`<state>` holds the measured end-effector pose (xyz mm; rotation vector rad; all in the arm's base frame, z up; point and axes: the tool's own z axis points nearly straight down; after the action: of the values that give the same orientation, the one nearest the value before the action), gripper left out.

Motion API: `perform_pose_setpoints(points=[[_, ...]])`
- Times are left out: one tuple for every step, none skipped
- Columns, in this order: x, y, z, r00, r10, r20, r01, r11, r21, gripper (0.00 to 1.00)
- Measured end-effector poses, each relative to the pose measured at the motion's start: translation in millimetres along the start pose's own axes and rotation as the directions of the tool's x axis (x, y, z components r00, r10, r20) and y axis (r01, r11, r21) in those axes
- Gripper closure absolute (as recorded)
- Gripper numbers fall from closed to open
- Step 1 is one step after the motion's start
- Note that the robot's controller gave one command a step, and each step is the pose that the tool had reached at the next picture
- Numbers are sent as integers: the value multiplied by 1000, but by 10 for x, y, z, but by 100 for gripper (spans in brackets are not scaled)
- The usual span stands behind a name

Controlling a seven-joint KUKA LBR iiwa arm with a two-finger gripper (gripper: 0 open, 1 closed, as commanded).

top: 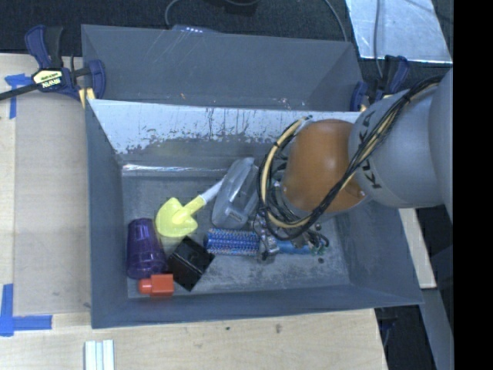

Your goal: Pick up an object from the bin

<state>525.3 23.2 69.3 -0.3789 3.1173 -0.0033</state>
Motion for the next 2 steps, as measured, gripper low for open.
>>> perform_pose_setpoints(points=[[-248,-31,-1,999,45,-17,-45,999,0,100],[-541,-92,-18,998,58,1,-58,998,1,100]])
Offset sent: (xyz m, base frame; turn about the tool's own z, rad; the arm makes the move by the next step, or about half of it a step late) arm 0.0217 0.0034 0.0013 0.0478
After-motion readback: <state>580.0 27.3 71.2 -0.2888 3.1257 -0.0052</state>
